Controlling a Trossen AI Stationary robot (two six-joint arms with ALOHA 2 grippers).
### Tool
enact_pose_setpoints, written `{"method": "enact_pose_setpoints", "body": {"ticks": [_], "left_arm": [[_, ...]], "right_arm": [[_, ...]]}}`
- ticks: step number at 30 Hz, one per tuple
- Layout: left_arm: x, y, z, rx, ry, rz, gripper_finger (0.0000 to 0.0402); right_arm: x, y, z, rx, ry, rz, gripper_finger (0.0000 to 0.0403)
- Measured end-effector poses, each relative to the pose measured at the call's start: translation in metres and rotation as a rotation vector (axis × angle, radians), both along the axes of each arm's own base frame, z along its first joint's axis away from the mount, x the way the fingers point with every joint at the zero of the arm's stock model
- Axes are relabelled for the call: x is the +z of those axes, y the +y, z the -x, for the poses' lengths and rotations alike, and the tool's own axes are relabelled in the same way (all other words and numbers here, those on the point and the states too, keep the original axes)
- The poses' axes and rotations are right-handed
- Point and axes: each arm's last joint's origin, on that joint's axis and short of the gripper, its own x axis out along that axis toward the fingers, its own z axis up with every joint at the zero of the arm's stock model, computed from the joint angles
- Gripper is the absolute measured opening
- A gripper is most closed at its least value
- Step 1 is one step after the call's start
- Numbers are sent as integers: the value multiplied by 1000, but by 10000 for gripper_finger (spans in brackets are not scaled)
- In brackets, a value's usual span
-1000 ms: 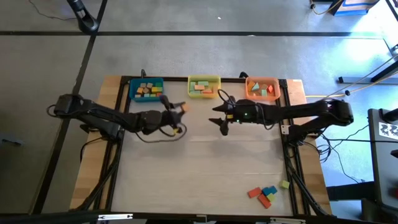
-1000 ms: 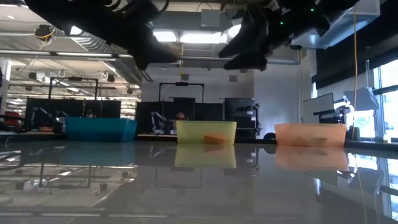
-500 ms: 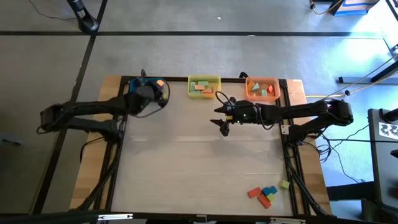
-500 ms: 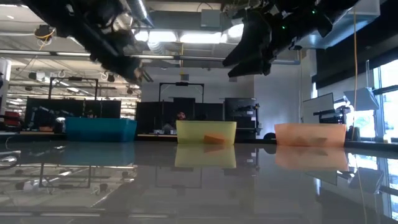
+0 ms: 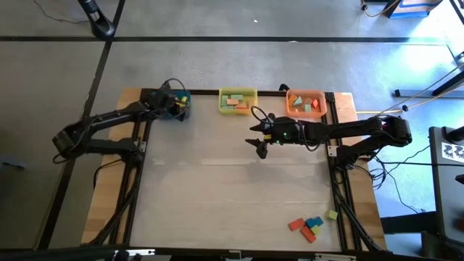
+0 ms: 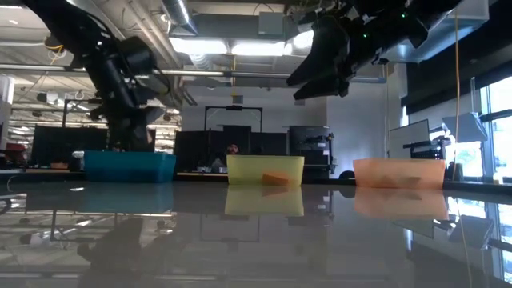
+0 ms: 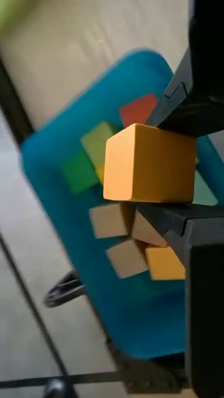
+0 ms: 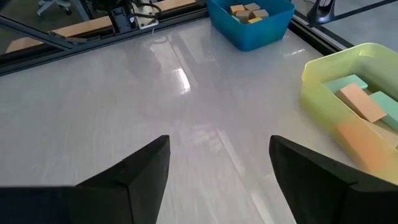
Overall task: Sort blocks by size
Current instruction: Put the yellow square block into the blue bin, then put the blue square block into the blue bin
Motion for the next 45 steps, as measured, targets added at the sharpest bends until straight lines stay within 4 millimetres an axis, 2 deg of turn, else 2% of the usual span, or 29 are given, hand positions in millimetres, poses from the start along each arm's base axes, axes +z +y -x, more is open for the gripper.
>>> {"method": "enact_pose_setpoints", "body": {"ticks": [7, 16, 20, 25, 29, 32, 36, 45], "left_arm": [[-13, 7, 1, 15, 50, 57, 122], [-14, 8, 0, 0, 64, 55, 208], [-6, 5, 0, -10, 51, 43, 225], [20, -11, -11, -152, -28, -26, 228], [34, -33, -22, -284, -86, -100, 226], [37, -49, -31, -391, -103, -120, 226], [38, -67, -44, -498, -128, -132, 226], [38, -90, -55, -598, -174, -116, 226]], "right_arm": [[0, 0, 0, 0, 0, -1, 271], [0, 0, 0, 1, 2, 3, 271], [0, 2, 0, 25, 10, 34, 271], [13, 25, 19, 114, 60, 53, 271], [16, 55, 43, 186, 167, 15, 271], [12, 80, 58, 207, 254, -46, 271], [1, 108, 79, 152, 387, -132, 271], [-15, 144, 130, -30, 735, -405, 271]]}}
